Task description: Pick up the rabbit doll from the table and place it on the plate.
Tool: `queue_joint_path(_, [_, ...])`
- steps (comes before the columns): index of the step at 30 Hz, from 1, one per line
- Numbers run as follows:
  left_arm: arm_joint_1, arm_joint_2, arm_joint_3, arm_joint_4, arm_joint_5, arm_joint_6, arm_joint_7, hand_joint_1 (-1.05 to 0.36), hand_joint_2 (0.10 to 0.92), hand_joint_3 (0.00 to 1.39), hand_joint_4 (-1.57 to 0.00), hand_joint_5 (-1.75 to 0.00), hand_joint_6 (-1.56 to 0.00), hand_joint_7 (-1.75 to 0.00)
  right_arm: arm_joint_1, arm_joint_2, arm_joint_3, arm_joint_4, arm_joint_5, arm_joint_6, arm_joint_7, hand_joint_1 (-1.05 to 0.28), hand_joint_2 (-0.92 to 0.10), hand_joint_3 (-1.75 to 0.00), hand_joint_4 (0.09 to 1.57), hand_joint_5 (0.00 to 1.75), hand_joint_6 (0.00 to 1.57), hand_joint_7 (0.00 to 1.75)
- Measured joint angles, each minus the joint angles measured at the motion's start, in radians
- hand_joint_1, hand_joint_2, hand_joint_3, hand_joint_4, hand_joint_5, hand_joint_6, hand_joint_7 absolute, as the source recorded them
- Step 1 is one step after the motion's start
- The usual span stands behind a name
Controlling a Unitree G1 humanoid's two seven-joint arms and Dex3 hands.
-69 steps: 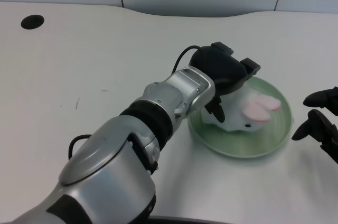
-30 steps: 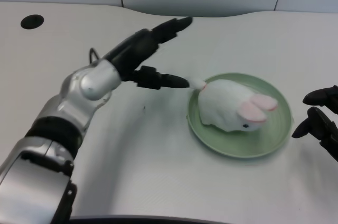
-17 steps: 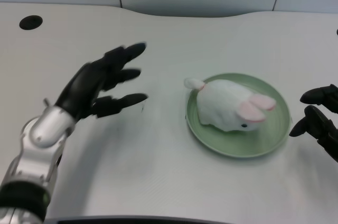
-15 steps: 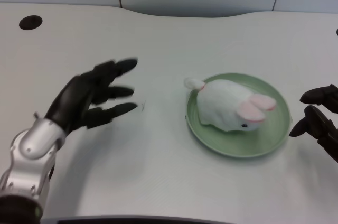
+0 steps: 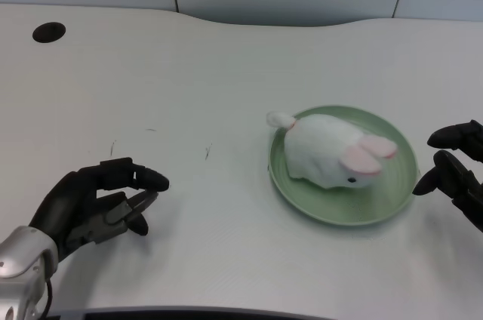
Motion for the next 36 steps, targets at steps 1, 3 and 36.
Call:
queue_joint_path(1, [0.003, -0.003, 0.002, 0.000, 0.000, 0.005, 0.000, -0.53, 0.921, 0.50, -0.61, -1.75, -0.47, -1.59, -0.001, 0.000, 0.000, 0.003, -0.001, -0.001, -0.001, -0.33, -0.92, -0.50, 0.26, 1.75, 0.20, 1.49])
queue_joint_path(3, [0.003, -0.011, 0.008, 0.013, -0.003, 0.005, 0.001, -0.52, 0.921, 0.53, -0.63, -1.75, -0.43, -1.68, -0.007, 0.000, 0.002, 0.012, -0.014, -0.005, -0.006, -0.33, -0.92, -0.50, 0.26, 1.75, 0.21, 1.49])
queue_joint_path(36, [0.002, -0.020, 0.027, 0.032, -0.003, -0.002, 0.001, -0.52, 0.921, 0.53, -0.64, -1.75, -0.41, -1.72, -0.021, 0.000, 0.004, 0.031, -0.027, -0.017, -0.014, -0.33, -0.92, -0.50, 0.25, 1.75, 0.21, 1.48])
